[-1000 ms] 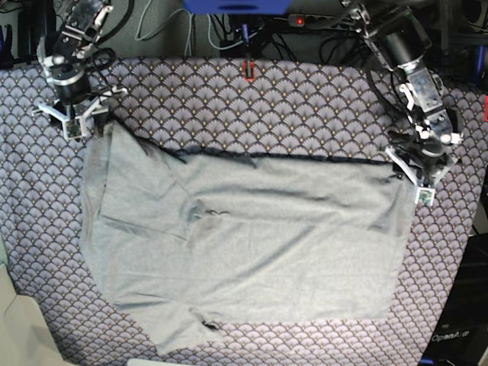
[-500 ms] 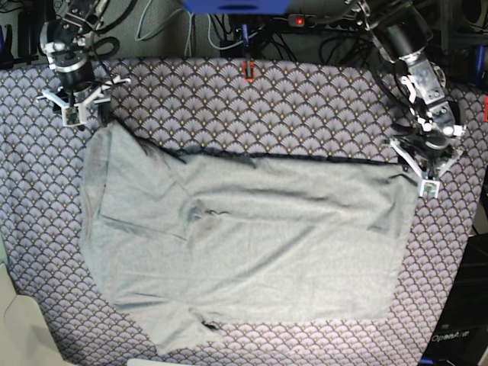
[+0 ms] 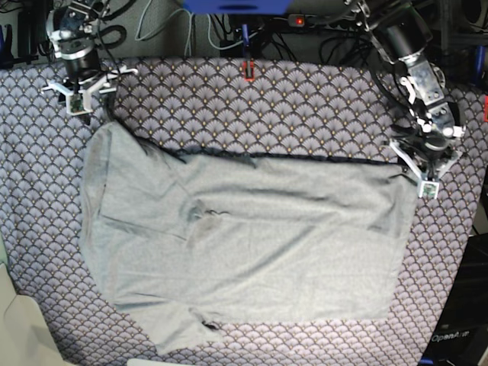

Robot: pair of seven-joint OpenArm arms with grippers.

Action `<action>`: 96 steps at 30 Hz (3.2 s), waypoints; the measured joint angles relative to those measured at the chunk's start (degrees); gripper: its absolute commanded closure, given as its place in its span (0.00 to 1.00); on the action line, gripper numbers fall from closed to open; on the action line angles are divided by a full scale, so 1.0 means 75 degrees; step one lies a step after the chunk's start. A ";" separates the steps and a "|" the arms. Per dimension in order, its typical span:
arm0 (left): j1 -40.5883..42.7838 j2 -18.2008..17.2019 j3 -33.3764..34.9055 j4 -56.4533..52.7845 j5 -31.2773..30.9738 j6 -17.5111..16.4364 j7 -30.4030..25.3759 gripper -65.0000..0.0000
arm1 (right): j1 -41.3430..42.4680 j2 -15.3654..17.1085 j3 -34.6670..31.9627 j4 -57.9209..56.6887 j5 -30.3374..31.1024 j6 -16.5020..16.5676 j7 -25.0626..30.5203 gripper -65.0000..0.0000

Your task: Fold the T-shirt properly

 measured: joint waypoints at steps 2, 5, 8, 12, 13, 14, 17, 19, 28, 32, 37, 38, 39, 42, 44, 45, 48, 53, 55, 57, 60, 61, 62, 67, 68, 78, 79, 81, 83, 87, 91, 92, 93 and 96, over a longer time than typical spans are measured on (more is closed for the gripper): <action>0.0000 -0.0012 -0.0015 0.0000 0.0006 0.0061 0.0000 0.61 | -0.0020 0.0003 0.0000 -0.0003 0.0000 0.0000 -0.0009 0.54; -0.0003 -0.0006 -0.0012 -0.0003 0.0003 0.0052 0.0000 0.61 | 0.0026 0.0003 0.0000 -0.0009 0.0000 0.0003 -0.0009 0.54; -0.0020 -0.0009 -0.0012 -0.0003 0.0003 0.0058 -0.0003 0.61 | 0.0020 0.0000 -0.0015 -0.0012 0.0000 0.0000 0.0015 0.54; -0.0020 -0.0009 -0.0012 -0.0015 0.0003 0.0055 0.0000 0.61 | 0.0026 0.0012 -0.0087 -0.0087 0.0009 -0.0003 0.0035 0.54; -0.0035 -0.0026 -0.0012 -0.0079 0.0000 0.0058 -0.0052 0.61 | 0.0023 0.0026 -0.0175 -0.0134 -0.0003 0.0000 0.0017 0.54; -0.0047 -0.0032 -0.0012 -0.0175 0.0003 0.0058 -0.0058 0.61 | 0.0023 0.0015 -0.0219 -0.0178 0.0003 0.0000 0.0020 0.54; -0.0085 -0.0032 -0.0012 -0.0294 -0.0017 0.0058 -0.0064 0.61 | 0.0023 0.0003 -0.0318 -0.0239 0.0006 0.0000 0.0035 0.54; -0.0105 -0.0032 -0.0012 -0.0306 -0.0020 0.0061 -0.0058 0.61 | 0.0023 0.0003 -0.0344 -0.0329 0.0003 0.0000 0.0041 0.54; -0.0108 -0.0029 -0.0012 -0.0306 -0.0020 0.0061 -0.0058 0.61 | 0.0189 0.0029 -0.0361 -0.0356 -0.0029 0.0000 0.0035 0.54; -0.0108 -0.0029 -0.0012 -0.0306 -0.0023 0.0061 -0.0058 0.61 | 0.0286 0.0044 -0.0364 -0.0358 -0.0204 -0.0003 0.0015 0.54; -0.0111 -0.0029 -0.0012 -0.0306 -0.0020 0.0061 -0.0058 0.61 | 0.0612 0.0044 -0.0350 -0.0909 -0.0592 -0.0006 0.0117 0.54; -0.0114 -0.0029 -0.0012 -0.0306 -0.0020 0.0061 -0.0058 0.61 | 0.0609 0.0047 -0.0350 -0.0965 -0.0571 -0.0003 0.0189 0.55; -0.0122 -0.0029 -0.0012 -0.0309 -0.0017 0.0061 -0.0055 0.61 | 0.0609 0.0050 -0.0347 -0.0973 -0.0571 -0.0003 0.0187 0.55; -0.0122 -0.0029 -0.0012 -0.0306 -0.0017 0.0061 -0.0055 0.61 | 0.0609 0.0050 -0.0344 -0.0973 -0.0574 -0.0003 0.0187 0.55; -0.0125 -0.0029 -0.0012 -0.0306 -0.0020 0.0061 -0.0055 0.61 | 0.0638 0.0047 -0.0344 -0.0973 -0.0574 -0.0003 0.0184 0.59; -0.0125 -0.0029 -0.0012 -0.0309 -0.0020 0.0061 -0.0055 0.61 | 0.0673 0.0050 -0.0344 -0.0973 -0.0580 -0.0003 0.0154 0.65; -0.0125 -0.0029 -0.0012 -0.0309 -0.0020 0.0061 -0.0055 0.61 | 0.0764 0.0114 -0.0326 -0.1020 -0.0609 0.0000 0.0125 0.86; -0.0125 -0.0029 -0.0012 -0.0309 -0.0017 0.0055 -0.0055 0.61 | 0.0801 0.0172 -0.0306 -0.1020 -0.0606 0.0000 0.0093 1.00; -0.0122 -0.0029 -0.0012 -0.0309 -0.0020 0.0052 -0.0055 0.61 | 0.0801 0.0172 -0.0306 -0.1020 -0.0609 0.0000 0.0090 1.00; -0.0122 -0.0029 -0.0012 -0.0306 -0.0020 0.0052 -0.0055 0.61 | 0.0801 0.0172 -0.0309 -0.1020 -0.0609 -0.0003 0.0090 1.00; -0.0122 -0.0029 -0.0012 -0.0306 -0.0020 0.0055 -0.0055 0.61 | 0.0801 0.0175 -0.0309 -0.1020 -0.0609 0.0000 0.0090 1.00; -0.0122 -0.0029 -0.0012 -0.0306 -0.0020 0.0052 -0.0055 0.60 | 0.0801 0.0172 -0.0309 -0.1020 -0.0609 0.0000 0.0093 1.00; -0.0122 -0.0029 -0.0012 -0.0306 -0.0020 0.0052 -0.0055 0.60 | 0.0801 0.0172 -0.0309 -0.1020 -0.0609 -0.0003 0.0090 1.00; -0.0122 -0.0029 -0.0012 -0.0306 -0.0020 0.0055 -0.0055 0.61 | 0.0799 0.0172 -0.0306 -0.1020 -0.0609 0.0000 0.0093 1.00; -0.0125 -0.0026 -0.0012 -0.0309 -0.0020 0.0055 -0.0055 0.62 | 0.0799 0.0172 -0.0309 -0.1020 -0.0606 0.0000 0.0093 1.00; -0.0172 -0.0044 -0.0012 -0.0609 -0.0119 0.0085 -0.0201 1.00 | 0.0778 0.0172 -0.0306 -0.1020 -0.0606 0.0000 0.0093 1.00; -0.0184 -0.0050 -0.0012 -0.0641 -0.0119 0.0085 -0.0216 1.00 | 0.0769 0.0172 -0.0306 -0.1020 -0.0606 -0.0003 0.0093 1.00; -0.0198 -0.0015 -0.0149 -0.0659 -0.0143 0.0085 -0.0256 1.00 | 0.0758 0.0172 -0.0306 -0.1020 -0.0606 0.0000 0.0093 1.00; -0.0210 0.0017 -0.0393 -0.0653 -0.0210 0.0035 -0.0286 1.00 | 0.0758 0.0172 -0.0303 -0.1020 -0.0603 -0.0003 0.0096 1.00; -0.0201 0.0023 -0.0624 -0.0562 -0.0166 0.0003 -0.0195 1.00 | 0.0758 0.0172 -0.0300 -0.1020 -0.0603 0.0000 0.0096 1.00; -0.0096 0.0047 -0.0662 -0.0160 0.0009 0.0029 -0.0020 1.00 | 0.0758 0.0172 -0.0300 -0.1020 -0.0606 -0.0003 0.0093 1.00; -0.0064 0.0061 -0.0662 0.0006 0.0012 0.0029 0.0003 1.00 | 0.0758 0.0172 -0.0297 -0.1020 -0.0606 -0.0003 0.0093 1.00; -0.0058 0.0073 -0.0662 0.0122 0.0009 0.0026 0.0003 1.00 | 0.0758 0.0172 -0.0297 -0.1020 -0.0606 -0.0003 0.0093 1.00; -0.0067 0.0204 -0.0664 0.0414 -0.0003 0.0026 -0.0009 1.00 | 0.0758 0.0172 -0.0297 -0.1020 -0.0606 -0.0003 0.0093 1.00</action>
